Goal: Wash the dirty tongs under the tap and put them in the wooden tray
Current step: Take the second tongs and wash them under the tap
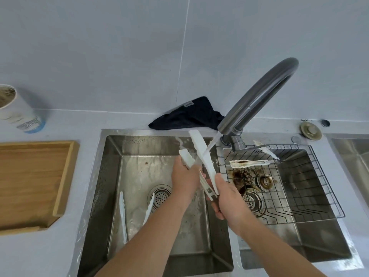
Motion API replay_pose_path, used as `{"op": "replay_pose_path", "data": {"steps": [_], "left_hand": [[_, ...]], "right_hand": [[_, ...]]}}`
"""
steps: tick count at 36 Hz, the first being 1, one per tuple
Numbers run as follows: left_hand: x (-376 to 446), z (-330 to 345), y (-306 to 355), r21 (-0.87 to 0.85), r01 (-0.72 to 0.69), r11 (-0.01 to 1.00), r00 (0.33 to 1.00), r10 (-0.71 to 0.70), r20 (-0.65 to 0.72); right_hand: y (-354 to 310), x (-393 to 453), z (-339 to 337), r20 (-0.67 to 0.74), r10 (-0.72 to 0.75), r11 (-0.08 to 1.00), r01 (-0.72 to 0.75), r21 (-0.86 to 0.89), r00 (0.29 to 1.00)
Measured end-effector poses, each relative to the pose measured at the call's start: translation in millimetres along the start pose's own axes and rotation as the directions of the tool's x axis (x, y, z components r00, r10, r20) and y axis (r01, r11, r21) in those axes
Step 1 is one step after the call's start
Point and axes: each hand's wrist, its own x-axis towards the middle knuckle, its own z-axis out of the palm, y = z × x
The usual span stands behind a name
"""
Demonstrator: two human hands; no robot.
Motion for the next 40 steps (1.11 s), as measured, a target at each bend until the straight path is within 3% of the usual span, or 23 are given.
{"op": "replay_pose_path", "data": {"steps": [3, 5, 11, 14, 18, 23, 28, 32, 40], "left_hand": [[10.1, 0.7, 2.0, 0.101, 0.013, 0.995, 0.994, -0.002, -0.109], [11.7, 2.0, 3.0, 0.134, 0.031, 0.99, 0.994, -0.016, -0.11], [5.8, 7.3, -2.0, 0.18, 0.076, 0.981, 0.992, -0.093, 0.089], [3.9, 10.2, -11.1, 0.207, 0.105, 0.973, 0.982, -0.134, 0.135], [6.3, 9.4, -16.9, 0.22, 0.108, 0.97, 0.988, -0.128, 0.081], [25.2, 8.9, -21.5, 0.328, 0.129, 0.936, 0.991, -0.117, -0.058], [31.7, 3.0, -15.7, 0.48, 0.11, 0.87, 0.993, -0.078, -0.088], [30.7, 1.9, -17.0, 0.471, 0.085, 0.878, 0.995, -0.05, -0.087], [11.8, 17.5, -15.2, 0.358, -0.002, 0.934, 1.0, -0.009, 0.029]], "right_hand": [[8.9, -0.2, 5.4, -0.057, -0.041, 0.998, 0.039, -0.045, 0.998], [12.5, 1.2, 5.1, -0.09, -0.052, 0.998, 0.049, -0.032, 0.995], [4.3, 11.2, -4.3, -0.139, -0.08, 0.996, 0.073, -0.051, 0.987], [1.6, 18.7, -3.4, -0.095, -0.086, 0.989, 0.074, -0.13, 0.992], [3.2, 24.1, 8.0, -0.096, -0.092, 0.98, 0.073, -0.185, 0.991], [9.2, 22.1, 20.8, -0.108, -0.201, 0.934, 0.157, -0.319, 0.974], [11.4, 21.9, 20.0, -0.113, -0.228, 0.889, 0.159, -0.429, 0.967], [9.1, 23.7, 15.4, -0.128, -0.209, 0.902, 0.14, -0.408, 0.97], [-7.9, 39.2, 13.1, -0.19, -0.101, 0.977, 0.061, -0.204, 0.976]]}}
